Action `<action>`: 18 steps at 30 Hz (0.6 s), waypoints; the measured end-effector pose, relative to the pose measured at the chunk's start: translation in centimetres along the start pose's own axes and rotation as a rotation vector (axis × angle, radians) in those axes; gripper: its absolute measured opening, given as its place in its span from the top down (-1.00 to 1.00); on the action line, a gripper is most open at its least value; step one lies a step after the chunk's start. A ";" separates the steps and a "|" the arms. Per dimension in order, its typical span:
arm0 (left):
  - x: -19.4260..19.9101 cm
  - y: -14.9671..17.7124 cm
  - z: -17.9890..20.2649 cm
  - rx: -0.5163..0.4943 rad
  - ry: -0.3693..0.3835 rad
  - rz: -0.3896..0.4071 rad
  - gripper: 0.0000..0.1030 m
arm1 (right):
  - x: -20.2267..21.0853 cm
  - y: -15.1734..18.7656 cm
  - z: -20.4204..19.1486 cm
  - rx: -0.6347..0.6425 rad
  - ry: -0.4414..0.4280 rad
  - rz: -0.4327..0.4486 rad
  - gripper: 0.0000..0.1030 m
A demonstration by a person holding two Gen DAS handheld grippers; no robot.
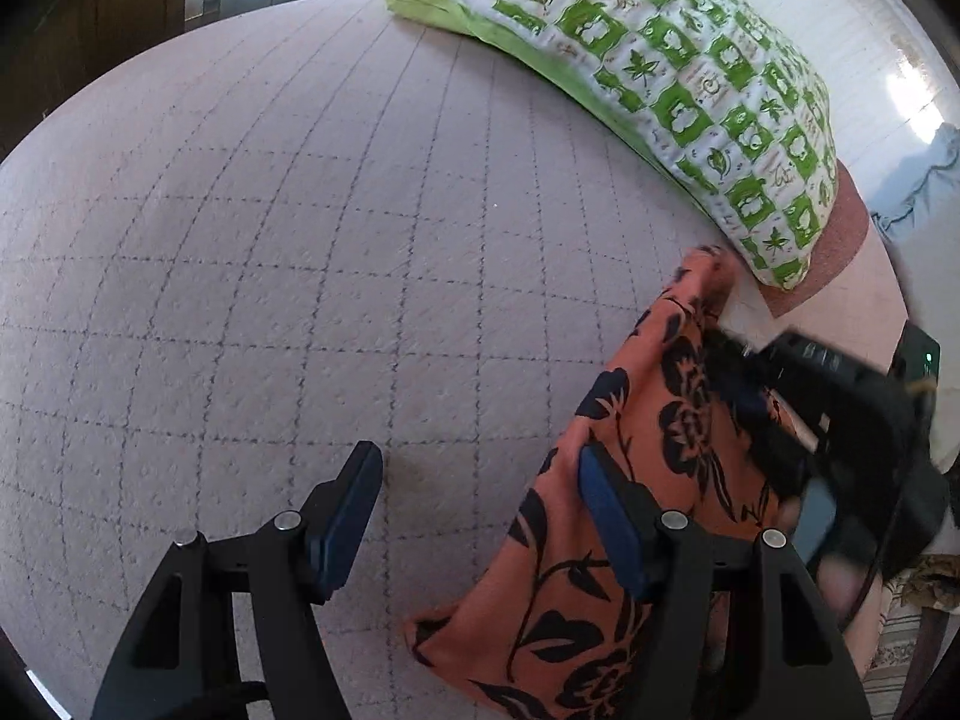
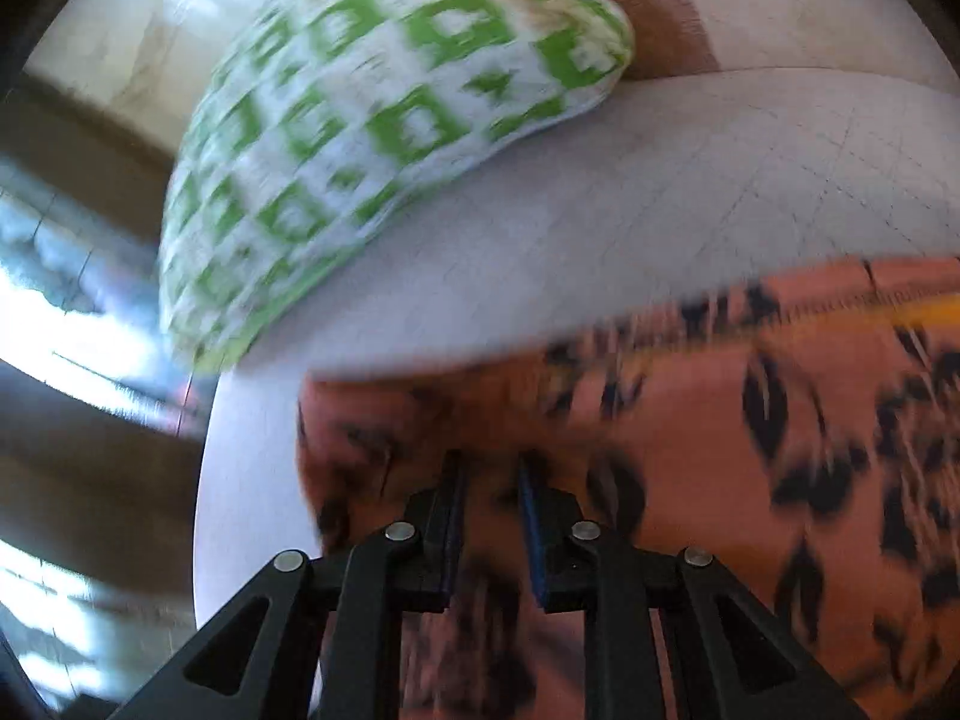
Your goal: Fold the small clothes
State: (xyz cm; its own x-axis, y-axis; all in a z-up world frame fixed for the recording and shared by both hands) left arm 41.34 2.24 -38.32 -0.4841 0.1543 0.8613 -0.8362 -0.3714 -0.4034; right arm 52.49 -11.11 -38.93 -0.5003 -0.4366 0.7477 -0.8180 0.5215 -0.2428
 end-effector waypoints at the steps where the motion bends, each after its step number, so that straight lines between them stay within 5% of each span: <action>1: 0.0 -0.1 0.2 -0.007 0.001 0.004 -0.33 | -0.1 -1.1 0.4 -0.021 -0.001 0.022 0.62; 5: 0.9 -1.0 2.0 -0.049 0.054 0.060 -0.33 | 2.5 -2.2 2.2 -0.098 -0.047 0.033 0.62; 9: 2.6 -1.5 5.0 -0.171 0.063 0.133 -0.34 | 10.5 -2.5 6.2 -0.018 -0.021 0.148 0.62; 14: 0.5 0.5 6.2 -0.237 0.054 0.027 -0.40 | 18.3 -4.0 15.0 -0.074 0.124 0.253 0.61; 16: -1.3 1.4 5.1 -0.226 -0.001 -0.051 -0.40 | 19.9 -4.3 21.5 -0.156 0.241 0.271 0.61; 18: -1.7 1.4 4.4 -0.182 0.031 -0.060 -0.42 | 20.9 -4.6 26.9 -0.212 0.351 0.299 0.69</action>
State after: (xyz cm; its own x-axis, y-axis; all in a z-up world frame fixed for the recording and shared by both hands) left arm 42.12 -2.58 -39.02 -0.4370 0.1999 0.8770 -0.8954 -0.1894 -0.4030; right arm 38.18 -42.36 -38.84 -0.5488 0.0085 0.8359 -0.5592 0.7396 -0.3746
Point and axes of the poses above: each gripper's, at about its wrist camera, not at the fingertips, and x roughly against the way its jaws point, z to its right, y to its underside, the point moved 10 cm from there along -x, roughly the way its jaws point, and after that the axes turned 11 degrees about -x, right-handed, at the moved point
